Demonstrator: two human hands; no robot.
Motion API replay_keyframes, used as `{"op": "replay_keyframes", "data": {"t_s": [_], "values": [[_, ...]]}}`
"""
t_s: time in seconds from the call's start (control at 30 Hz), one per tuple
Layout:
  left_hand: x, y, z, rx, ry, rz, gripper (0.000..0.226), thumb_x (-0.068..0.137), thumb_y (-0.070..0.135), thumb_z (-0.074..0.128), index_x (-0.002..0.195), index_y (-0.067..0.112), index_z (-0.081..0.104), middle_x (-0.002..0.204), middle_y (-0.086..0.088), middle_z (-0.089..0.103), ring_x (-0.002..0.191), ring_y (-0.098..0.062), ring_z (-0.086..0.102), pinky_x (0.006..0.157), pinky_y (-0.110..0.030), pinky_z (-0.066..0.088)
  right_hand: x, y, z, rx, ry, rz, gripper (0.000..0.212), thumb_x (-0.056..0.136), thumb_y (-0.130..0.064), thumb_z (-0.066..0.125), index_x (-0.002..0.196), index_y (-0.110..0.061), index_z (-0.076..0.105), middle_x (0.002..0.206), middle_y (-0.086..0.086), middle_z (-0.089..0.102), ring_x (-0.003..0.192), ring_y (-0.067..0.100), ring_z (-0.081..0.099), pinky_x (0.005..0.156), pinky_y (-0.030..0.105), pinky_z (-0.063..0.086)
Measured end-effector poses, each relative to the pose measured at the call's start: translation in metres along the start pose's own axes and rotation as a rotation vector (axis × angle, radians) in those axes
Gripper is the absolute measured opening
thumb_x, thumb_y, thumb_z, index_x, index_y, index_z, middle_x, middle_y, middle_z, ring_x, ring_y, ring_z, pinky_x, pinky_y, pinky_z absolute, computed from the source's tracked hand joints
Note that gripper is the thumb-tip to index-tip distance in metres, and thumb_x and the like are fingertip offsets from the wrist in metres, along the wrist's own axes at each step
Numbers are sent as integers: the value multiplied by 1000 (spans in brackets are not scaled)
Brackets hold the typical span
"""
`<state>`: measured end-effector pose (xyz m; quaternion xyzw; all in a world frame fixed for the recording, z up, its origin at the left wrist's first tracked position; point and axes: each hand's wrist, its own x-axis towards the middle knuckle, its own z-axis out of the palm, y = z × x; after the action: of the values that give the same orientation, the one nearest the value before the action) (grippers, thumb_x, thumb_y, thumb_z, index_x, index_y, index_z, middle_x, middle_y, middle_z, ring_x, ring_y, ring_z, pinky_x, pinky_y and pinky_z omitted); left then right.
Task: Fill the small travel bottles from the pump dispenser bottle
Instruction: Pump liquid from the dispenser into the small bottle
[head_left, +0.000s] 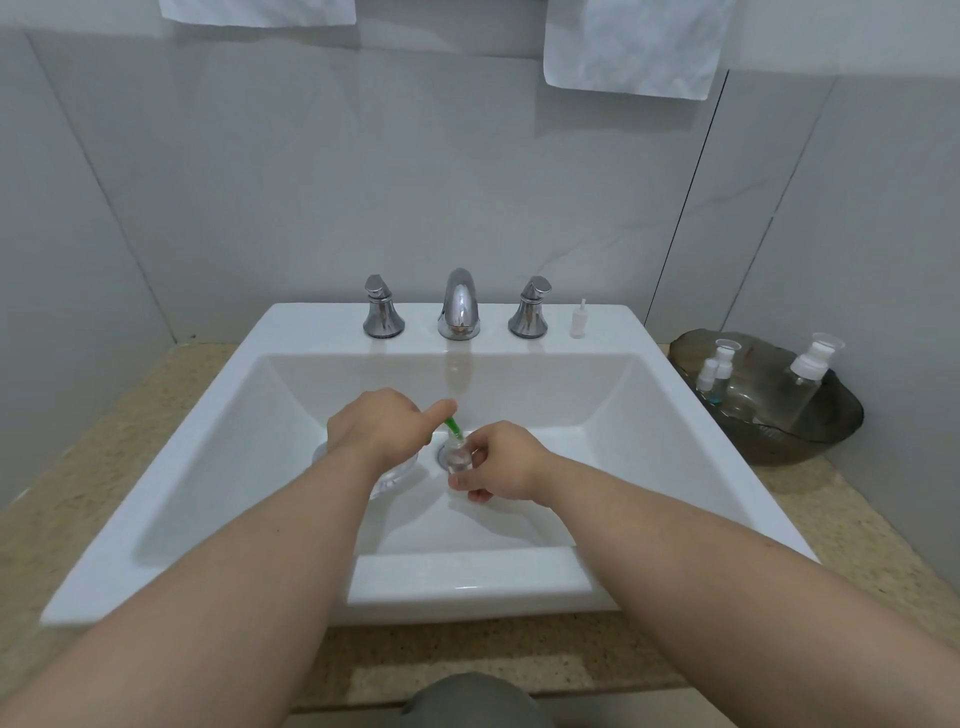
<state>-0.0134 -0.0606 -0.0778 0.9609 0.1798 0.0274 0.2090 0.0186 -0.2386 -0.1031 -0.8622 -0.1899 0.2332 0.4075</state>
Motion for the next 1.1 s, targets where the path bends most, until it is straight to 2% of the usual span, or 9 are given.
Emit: {"op": "replay_keyframes", "data": {"t_s": [0.1, 0.2, 0.3, 0.43, 0.53, 0.73, 1.1], "values": [[-1, -2, -2, -3, -12, 16, 69, 90, 83, 38, 74, 27, 76, 79, 11, 67, 86, -18, 63, 75, -33, 43, -1, -1, -1, 25, 19, 7, 19, 88, -8, 79, 101, -8, 65, 75, 0, 59, 70, 24, 69, 79, 35, 62], [0, -3, -1, 7, -8, 21, 77, 87, 87, 36, 79, 24, 78, 83, 6, 71, 87, -19, 65, 76, -33, 46, -2, -1, -1, 29, 17, 5, 19, 87, -9, 79, 99, -10, 65, 76, 0, 60, 71, 25, 70, 81, 37, 62], [-1, -4, 0, 4, -5, 29, 75, 87, 87, 37, 78, 25, 78, 83, 6, 72, 88, -20, 66, 78, -34, 48, -2, -2, -1, 17, 15, 4, 18, 88, -9, 79, 99, -10, 65, 75, 1, 61, 70, 24, 69, 77, 33, 61], [-1, -3, -1, -21, -1, 17, 66, 89, 80, 43, 74, 25, 76, 77, 10, 68, 83, -17, 63, 75, -33, 44, -3, -2, -1, 10, 19, 7, 18, 88, -9, 79, 100, -9, 65, 72, -1, 59, 68, 23, 69, 73, 30, 60], [0, 1, -1, -25, 8, -3, 64, 90, 75, 46, 75, 21, 78, 76, 7, 69, 77, -15, 62, 68, -31, 40, -2, -1, -1, 10, 18, 6, 18, 88, -10, 79, 100, -9, 65, 72, -1, 60, 70, 25, 69, 82, 39, 62], [3, 2, 0, -31, 17, -26, 53, 87, 63, 51, 69, 20, 77, 71, 5, 69, 74, -19, 63, 69, -32, 44, 0, 0, 1, -2, 4, -2, 17, 87, -10, 79, 97, -11, 65, 74, 0, 60, 72, 24, 70, 84, 40, 63], [3, 4, -1, -3, -11, -5, 51, 90, 57, 51, 64, 19, 73, 66, 3, 65, 71, -21, 61, 66, -31, 42, 1, 0, 2, -43, 0, -1, 16, 87, -13, 79, 95, -12, 65, 69, -2, 60, 71, 23, 71, 86, 42, 62]]}}
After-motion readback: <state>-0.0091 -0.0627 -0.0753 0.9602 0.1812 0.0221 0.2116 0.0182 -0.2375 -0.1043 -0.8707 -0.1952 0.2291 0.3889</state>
